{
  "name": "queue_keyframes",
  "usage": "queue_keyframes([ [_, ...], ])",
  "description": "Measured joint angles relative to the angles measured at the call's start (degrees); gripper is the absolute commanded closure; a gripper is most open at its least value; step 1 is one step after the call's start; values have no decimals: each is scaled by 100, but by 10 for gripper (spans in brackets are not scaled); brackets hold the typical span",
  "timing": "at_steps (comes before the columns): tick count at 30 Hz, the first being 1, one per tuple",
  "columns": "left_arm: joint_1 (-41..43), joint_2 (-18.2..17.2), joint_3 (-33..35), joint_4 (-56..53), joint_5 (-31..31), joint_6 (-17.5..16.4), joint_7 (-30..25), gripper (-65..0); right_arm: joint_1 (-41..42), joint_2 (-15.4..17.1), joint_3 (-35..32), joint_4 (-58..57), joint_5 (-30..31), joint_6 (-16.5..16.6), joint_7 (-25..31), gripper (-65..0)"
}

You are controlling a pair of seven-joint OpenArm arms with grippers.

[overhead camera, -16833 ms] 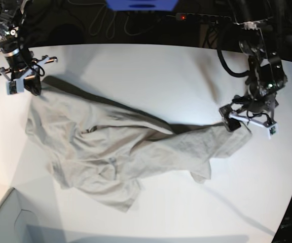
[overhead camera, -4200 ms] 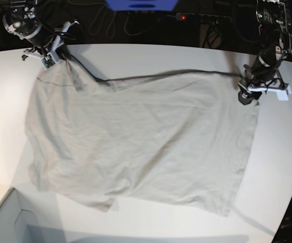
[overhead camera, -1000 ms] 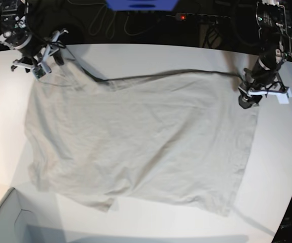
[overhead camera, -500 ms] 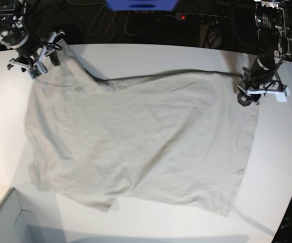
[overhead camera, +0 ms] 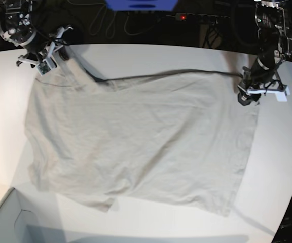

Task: Layout the t-shirt on the table in an organized manner, then fold the t-shirt properly
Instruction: 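Pull the held shoulder corner with the right gripper away from the left gripper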

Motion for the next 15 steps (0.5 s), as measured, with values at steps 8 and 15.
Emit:
queue_keyframes([
  [8, 0, 0, 0, 0, 0, 0, -2, -338, 24, -2, 0, -4, 0, -2, 2, 0],
  [15, 2, 0, 0, 0, -2, 0, -2, -338, 35, 7, 0, -219, -22, 0, 24, 0],
])
